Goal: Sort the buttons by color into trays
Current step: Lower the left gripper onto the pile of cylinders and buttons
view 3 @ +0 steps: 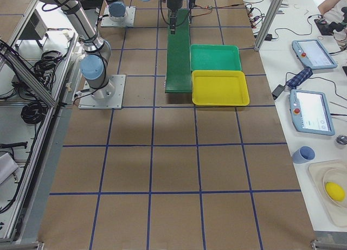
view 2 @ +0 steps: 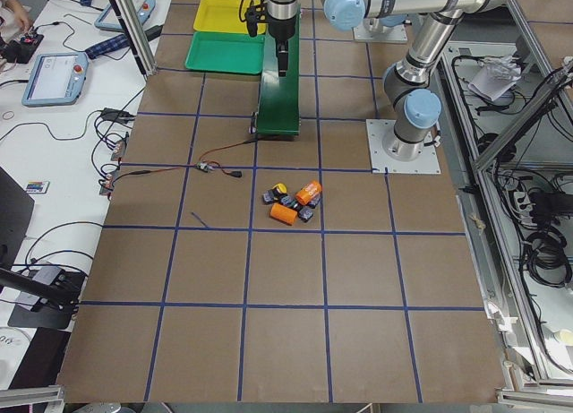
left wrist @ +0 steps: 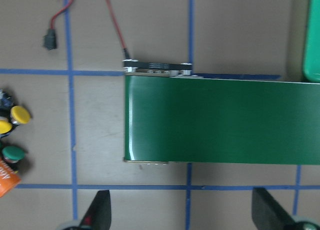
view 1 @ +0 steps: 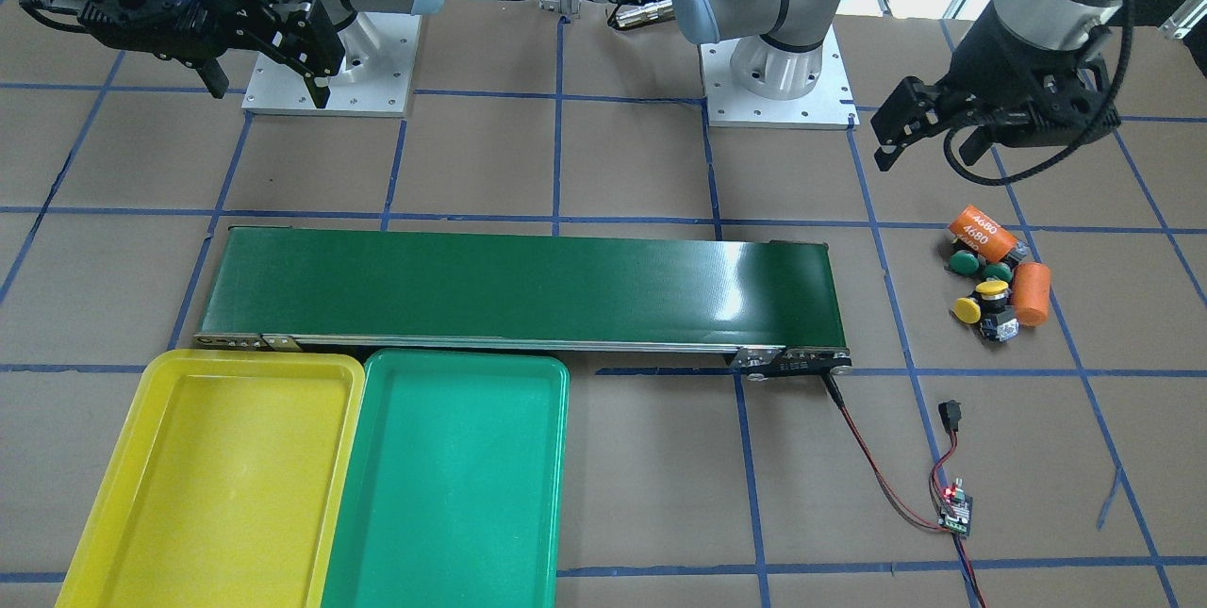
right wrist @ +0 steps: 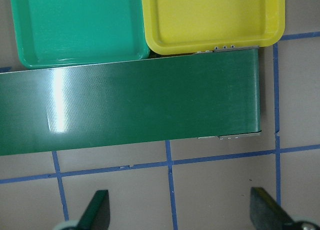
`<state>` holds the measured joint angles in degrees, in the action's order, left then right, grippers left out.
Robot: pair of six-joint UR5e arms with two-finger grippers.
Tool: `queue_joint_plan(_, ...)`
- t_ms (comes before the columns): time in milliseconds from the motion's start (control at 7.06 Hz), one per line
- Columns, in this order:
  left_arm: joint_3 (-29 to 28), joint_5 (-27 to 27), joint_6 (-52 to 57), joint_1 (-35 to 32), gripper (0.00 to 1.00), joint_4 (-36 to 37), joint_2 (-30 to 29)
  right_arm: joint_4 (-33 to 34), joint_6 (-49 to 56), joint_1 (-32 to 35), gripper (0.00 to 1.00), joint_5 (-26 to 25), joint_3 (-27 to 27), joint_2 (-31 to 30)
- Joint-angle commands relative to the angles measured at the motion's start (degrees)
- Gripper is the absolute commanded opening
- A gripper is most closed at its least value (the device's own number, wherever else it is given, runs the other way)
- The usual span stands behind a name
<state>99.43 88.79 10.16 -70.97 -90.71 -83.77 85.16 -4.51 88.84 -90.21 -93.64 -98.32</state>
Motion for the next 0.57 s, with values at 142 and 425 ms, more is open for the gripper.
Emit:
queue_joint_plan(142, 11.63, 3.76, 3.82, 14.40, 1.00, 9.45, -1.74, -0.08, 0.11, 0.02, 1.00, -0.14, 0.12, -0.03)
queue_joint_plan(425, 18.84, 3.93, 4.17, 22.52, 1.00, 17.98, -4.63, -0.52, 0.03, 0.02, 1.00, -0.14, -0.14, -0.73)
